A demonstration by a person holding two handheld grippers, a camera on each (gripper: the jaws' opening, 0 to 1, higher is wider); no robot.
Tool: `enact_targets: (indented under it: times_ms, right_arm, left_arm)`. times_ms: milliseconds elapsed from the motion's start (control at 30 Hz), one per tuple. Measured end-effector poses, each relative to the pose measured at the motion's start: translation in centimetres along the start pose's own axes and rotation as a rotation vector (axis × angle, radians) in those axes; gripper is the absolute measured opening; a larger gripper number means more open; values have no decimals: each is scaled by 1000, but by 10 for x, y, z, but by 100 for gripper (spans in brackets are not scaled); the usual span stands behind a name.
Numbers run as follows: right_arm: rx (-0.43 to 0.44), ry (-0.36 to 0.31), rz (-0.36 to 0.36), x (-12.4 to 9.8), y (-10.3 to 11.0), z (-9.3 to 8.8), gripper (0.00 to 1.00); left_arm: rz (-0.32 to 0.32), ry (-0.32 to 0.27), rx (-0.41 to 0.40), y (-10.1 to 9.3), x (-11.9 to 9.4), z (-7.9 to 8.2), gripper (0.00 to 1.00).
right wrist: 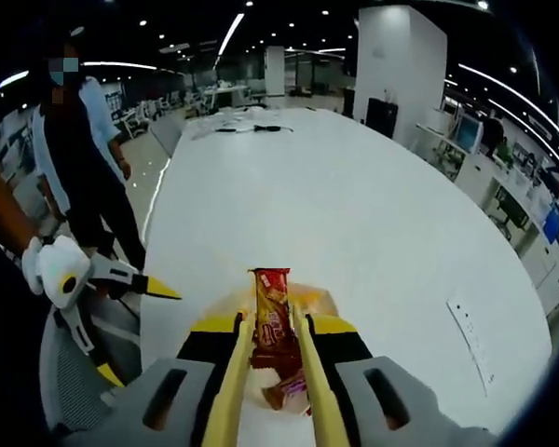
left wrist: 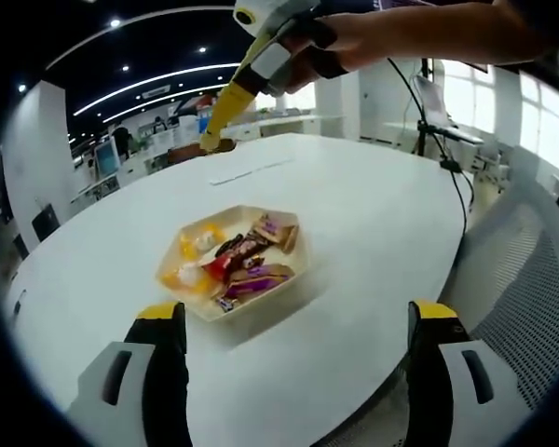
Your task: Place the target food into the container with the food tongs after gripping and lifting it, then release it inside without dropping or visibly crushing the food.
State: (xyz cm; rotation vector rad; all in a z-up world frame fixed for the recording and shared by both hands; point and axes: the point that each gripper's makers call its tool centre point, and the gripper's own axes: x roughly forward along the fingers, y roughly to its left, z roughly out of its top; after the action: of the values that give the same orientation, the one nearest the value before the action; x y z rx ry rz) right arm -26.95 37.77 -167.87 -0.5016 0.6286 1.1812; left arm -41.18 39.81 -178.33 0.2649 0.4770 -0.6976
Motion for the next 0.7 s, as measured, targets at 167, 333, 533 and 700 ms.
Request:
enact_targets:
  times_ms: [167,333,533,700]
  right_arm:
    - [-14,-4,9,1,2,0,27]
    - [-65,-8,-6,1,-1,0,27]
    - [-90,-27,1,0,-2,2,28]
    - [-102,-48,5,-7,-5,5,28]
  left_arm:
    - [2,0,1,1,0,0,94]
    - [3,-1,1,1,0,1,94]
    - [3,1,2,0,0,0,94]
    - [7,0,1,1,0,0,95]
